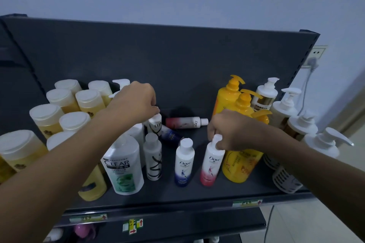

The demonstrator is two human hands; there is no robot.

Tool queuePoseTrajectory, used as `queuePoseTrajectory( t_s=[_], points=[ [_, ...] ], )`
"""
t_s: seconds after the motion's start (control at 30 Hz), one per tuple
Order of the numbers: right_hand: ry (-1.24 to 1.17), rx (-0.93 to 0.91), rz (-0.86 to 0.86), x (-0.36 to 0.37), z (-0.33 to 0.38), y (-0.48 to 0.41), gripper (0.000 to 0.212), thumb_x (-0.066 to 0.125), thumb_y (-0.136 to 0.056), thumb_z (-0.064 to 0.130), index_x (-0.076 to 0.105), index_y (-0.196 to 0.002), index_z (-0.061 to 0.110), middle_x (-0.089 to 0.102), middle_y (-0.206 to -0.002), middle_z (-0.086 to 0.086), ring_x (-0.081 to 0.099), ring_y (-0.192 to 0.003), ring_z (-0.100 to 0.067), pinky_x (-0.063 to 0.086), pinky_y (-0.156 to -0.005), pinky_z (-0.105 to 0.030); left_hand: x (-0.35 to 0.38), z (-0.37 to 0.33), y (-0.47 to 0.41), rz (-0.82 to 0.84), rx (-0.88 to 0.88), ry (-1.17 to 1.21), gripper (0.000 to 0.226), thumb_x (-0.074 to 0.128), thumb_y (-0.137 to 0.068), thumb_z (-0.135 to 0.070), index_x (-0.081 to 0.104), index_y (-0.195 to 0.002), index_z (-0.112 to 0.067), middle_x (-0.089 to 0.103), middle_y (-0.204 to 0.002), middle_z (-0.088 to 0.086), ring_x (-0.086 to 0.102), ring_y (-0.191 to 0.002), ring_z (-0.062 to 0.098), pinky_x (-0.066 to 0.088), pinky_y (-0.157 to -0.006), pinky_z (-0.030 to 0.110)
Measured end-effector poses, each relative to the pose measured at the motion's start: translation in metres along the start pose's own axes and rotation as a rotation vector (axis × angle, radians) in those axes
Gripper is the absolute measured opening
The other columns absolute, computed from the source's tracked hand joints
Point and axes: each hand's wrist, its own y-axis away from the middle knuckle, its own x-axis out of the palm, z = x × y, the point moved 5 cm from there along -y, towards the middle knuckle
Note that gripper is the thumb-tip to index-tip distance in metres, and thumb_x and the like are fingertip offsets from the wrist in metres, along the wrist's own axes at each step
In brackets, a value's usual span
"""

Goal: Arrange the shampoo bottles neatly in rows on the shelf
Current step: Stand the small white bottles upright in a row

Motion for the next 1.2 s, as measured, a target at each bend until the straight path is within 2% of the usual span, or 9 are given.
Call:
queuePoseTrajectory(
  t_s=[0.33, 0.43, 0.5, 0.6, 0.67, 0.8, 0.93, 1.07, 1.2],
  points=[
    [-0.105, 0.031, 0.164, -0.017, 0.003, -0.008, 0.037, 0.078, -0.088, 0.039, 0.072, -0.118, 0.019, 0.073, -0.111, 0.003, 0.059, -0.093, -0.012, 0.052, -0.077, -0.028, -0.007, -0.029, -0.017, 0.037, 0.099, 0.006, 0.014, 0.078, -0.083, -0.038, 0.075, -0.091, -0.027, 0.071, -0.096, 0.0, 0.069, -0.09, 0.027, 0.06, -0.078, 0.04],
    [-0.146, 0.108, 0.068, -0.031, -0.01, -0.048, 0.027, 0.076, -0.089, 0.033, 0.078, -0.11, 0.017, 0.076, -0.1, 0.001, 0.067, -0.091, -0.017, 0.056, -0.072, -0.029, 0.002, -0.044, -0.037, 0.148, 0.121, -0.034, 0.021, 0.079, -0.083, -0.038, 0.075, -0.096, -0.022, 0.072, -0.096, 0.002, 0.069, -0.085, 0.026, 0.061, -0.078, 0.041],
    [-0.097, 0.183, 0.066, -0.03, -0.018, -0.082, 0.028, 0.077, -0.087, 0.026, 0.077, -0.11, 0.01, 0.075, -0.099, -0.006, 0.068, -0.088, -0.022, 0.057, -0.07, -0.032, 0.014, -0.053, -0.051, 0.243, 0.132, -0.095, 0.024, 0.078, -0.085, -0.04, 0.071, -0.087, -0.018, 0.068, -0.085, 0.003, 0.066, -0.072, 0.021, 0.059, -0.07, 0.036],
    [-0.028, 0.274, 0.173, -0.014, -0.024, -0.123, 0.031, 0.079, -0.087, 0.02, 0.071, -0.111, 0.003, 0.064, -0.081, -0.006, 0.063, -0.072, -0.022, 0.051, -0.059, -0.029, 0.041, -0.059, -0.073, 0.372, 0.115, -0.205, 0.028, 0.076, -0.086, -0.041, 0.063, -0.084, -0.015, 0.058, -0.079, 0.002, 0.059, -0.065, 0.019, 0.054, -0.064, 0.033],
    [-0.001, 0.307, 0.252, 0.003, -0.028, -0.142, 0.035, 0.08, -0.086, 0.018, 0.071, -0.116, 0.001, 0.066, -0.082, -0.007, 0.063, -0.064, -0.019, 0.051, -0.055, -0.028, 0.058, -0.059, -0.084, 0.486, 0.1, -0.271, 0.038, 0.078, -0.081, -0.047, 0.06, -0.084, -0.014, 0.058, -0.081, 0.0, 0.06, -0.07, 0.019, 0.054, -0.069, 0.034],
    [0.098, 0.283, 0.33, 0.037, -0.039, -0.172, 0.043, 0.079, -0.088, 0.02, 0.068, -0.126, 0.001, 0.07, -0.12, -0.014, 0.07, -0.104, -0.029, 0.055, -0.082, -0.033, 0.081, -0.056, -0.096, 0.674, 0.098, -0.383, 0.049, 0.079, -0.079, -0.055, 0.066, -0.107, -0.018, 0.062, -0.098, 0.0, 0.063, -0.09, 0.023, 0.054, -0.082, 0.034],
    [0.077, 0.284, 0.383, 0.06, -0.05, -0.184, 0.037, 0.066, -0.095, 0.011, 0.062, -0.131, 0.001, 0.063, -0.123, -0.015, 0.064, -0.107, -0.03, 0.054, -0.089, -0.037, 0.118, -0.05, -0.103, 0.784, 0.128, -0.662, 0.038, 0.073, -0.08, -0.056, 0.063, -0.095, -0.023, 0.063, -0.103, -0.001, 0.065, -0.099, 0.024, 0.054, -0.096, 0.041],
    [0.049, 0.289, 0.322, 0.073, -0.056, -0.189, 0.057, 0.064, -0.097, 0.009, 0.043, -0.15, 0.005, 0.05, -0.148, -0.016, 0.052, -0.135, -0.033, 0.048, -0.103, -0.041, 0.144, -0.055, -0.107, 0.741, 0.275, -0.779, 0.05, 0.064, -0.092, -0.05, 0.063, -0.129, -0.016, 0.063, -0.116, 0.003, 0.065, -0.103, 0.024, 0.05, -0.08, 0.034],
    [0.068, 0.27, 0.305, 0.081, -0.058, -0.192, 0.046, 0.059, -0.101, 0.014, 0.049, -0.146, 0.007, 0.053, -0.148, -0.013, 0.053, -0.135, -0.031, 0.047, -0.104, -0.04, 0.165, -0.054, -0.117, 0.766, 0.293, -0.73, 0.04, 0.057, -0.103, -0.028, 0.058, -0.138, -0.01, 0.06, -0.139, 0.009, 0.059, -0.124, 0.026, 0.049, -0.092, 0.035]
  ],
)
